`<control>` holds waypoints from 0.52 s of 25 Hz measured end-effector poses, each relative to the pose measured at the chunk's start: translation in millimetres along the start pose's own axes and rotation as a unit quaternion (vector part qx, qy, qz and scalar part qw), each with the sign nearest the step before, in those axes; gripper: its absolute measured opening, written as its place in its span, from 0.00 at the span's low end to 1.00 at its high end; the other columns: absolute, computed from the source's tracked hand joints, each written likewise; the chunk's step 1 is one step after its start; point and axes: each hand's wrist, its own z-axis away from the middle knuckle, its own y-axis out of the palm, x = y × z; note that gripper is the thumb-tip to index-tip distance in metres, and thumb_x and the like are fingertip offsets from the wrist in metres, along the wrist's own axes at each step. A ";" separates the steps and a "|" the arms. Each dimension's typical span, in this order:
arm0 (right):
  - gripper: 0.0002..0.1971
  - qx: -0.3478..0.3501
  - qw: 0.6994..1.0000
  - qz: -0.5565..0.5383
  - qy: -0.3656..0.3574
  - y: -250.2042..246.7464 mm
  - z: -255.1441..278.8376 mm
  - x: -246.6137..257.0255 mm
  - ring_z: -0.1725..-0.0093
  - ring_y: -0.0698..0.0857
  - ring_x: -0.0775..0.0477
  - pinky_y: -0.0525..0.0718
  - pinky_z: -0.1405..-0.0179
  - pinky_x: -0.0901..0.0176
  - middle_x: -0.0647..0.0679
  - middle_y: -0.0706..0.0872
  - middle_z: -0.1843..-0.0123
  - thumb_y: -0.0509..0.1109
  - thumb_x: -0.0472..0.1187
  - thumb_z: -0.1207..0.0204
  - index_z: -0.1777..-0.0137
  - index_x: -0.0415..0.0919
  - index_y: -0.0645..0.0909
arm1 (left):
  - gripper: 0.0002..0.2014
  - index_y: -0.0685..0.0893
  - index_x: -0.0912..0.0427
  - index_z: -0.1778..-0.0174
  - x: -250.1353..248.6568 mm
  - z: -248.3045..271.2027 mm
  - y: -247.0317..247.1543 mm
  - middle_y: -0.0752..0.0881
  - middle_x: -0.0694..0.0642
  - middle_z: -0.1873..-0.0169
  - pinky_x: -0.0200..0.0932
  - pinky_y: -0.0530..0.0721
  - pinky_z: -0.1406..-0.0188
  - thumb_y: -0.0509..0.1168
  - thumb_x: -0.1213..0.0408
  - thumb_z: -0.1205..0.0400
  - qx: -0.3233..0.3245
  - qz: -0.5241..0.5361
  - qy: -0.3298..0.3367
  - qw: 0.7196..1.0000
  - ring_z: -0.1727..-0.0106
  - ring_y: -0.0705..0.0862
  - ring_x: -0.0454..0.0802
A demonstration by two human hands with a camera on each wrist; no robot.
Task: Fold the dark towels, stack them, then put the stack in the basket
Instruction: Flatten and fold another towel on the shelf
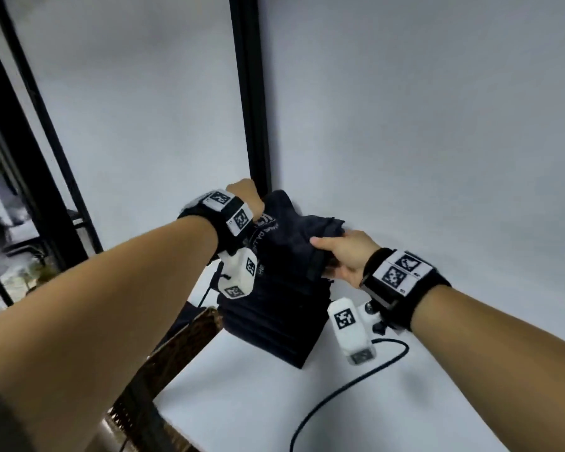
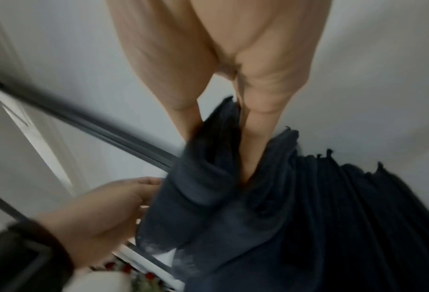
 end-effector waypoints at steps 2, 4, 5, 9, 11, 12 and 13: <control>0.20 -0.009 0.996 0.088 0.014 6.2 -19.0 -2.5 0.52 0.89 0.36 0.91 0.59 0.40 0.35 0.88 0.45 0.78 0.37 0.27 0.37 0.32 0.80 | 0.16 0.78 0.63 0.34 7.7 -7.2 23.0 0.83 0.62 0.40 0.48 0.80 0.47 0.61 0.63 0.17 0.012 -0.038 0.025 0.999 0.40 0.82 0.61; 0.27 -0.024 0.971 0.238 -0.001 0.4 -25.5 1.0 0.51 0.88 0.39 0.91 0.58 0.45 0.39 0.86 0.43 0.78 0.48 0.28 0.34 0.35 0.76 | 0.19 0.75 0.61 0.28 8.5 -9.0 41.3 0.78 0.62 0.31 0.47 0.76 0.36 0.57 0.63 0.15 0.060 -0.042 0.112 0.991 0.31 0.77 0.59; 0.34 -0.054 0.936 0.345 -0.043 -4.1 -25.4 4.3 0.44 0.86 0.39 0.90 0.51 0.47 0.40 0.83 0.38 0.77 0.55 0.30 0.29 0.39 0.71 | 0.21 0.73 0.61 0.24 8.5 -7.8 46.5 0.74 0.61 0.26 0.46 0.70 0.29 0.55 0.63 0.14 0.089 -0.041 0.144 0.985 0.26 0.73 0.58; 0.34 0.024 0.828 0.509 -0.233 9.0 -26.9 -7.8 0.23 0.70 0.46 0.69 0.25 0.52 0.47 0.71 0.21 0.60 0.65 0.21 0.19 0.50 0.63 | 0.23 0.64 0.57 0.18 31.4 -10.2 62.5 0.57 0.54 0.16 0.44 0.55 0.20 0.50 0.61 0.10 0.159 0.022 0.136 0.978 0.17 0.59 0.53; 0.33 0.079 0.814 0.532 -0.221 19.2 -33.0 -31.4 0.17 0.60 0.48 0.60 0.19 0.48 0.48 0.64 0.16 0.52 0.66 0.19 0.18 0.52 0.63 | 0.23 0.62 0.50 0.17 47.2 -6.6 71.1 0.52 0.48 0.15 0.41 0.51 0.20 0.48 0.59 0.10 0.165 0.047 0.115 0.978 0.16 0.56 0.48; 0.33 0.083 0.815 0.531 -0.217 20.9 -35.4 -39.8 0.15 0.54 0.48 0.55 0.17 0.47 0.48 0.60 0.15 0.51 0.67 0.19 0.17 0.54 0.62 | 0.23 0.61 0.49 0.17 53.6 -2.4 75.2 0.52 0.47 0.15 0.40 0.50 0.20 0.47 0.59 0.10 0.156 0.063 0.102 0.980 0.16 0.55 0.47; 0.33 0.082 0.818 0.525 -0.222 21.4 -36.6 -44.0 0.14 0.49 0.48 0.51 0.16 0.46 0.49 0.56 0.14 0.52 0.66 0.20 0.17 0.55 0.60 | 0.24 0.60 0.49 0.16 57.6 1.0 78.0 0.53 0.48 0.15 0.39 0.50 0.20 0.47 0.59 0.11 0.144 0.079 0.087 0.983 0.16 0.55 0.47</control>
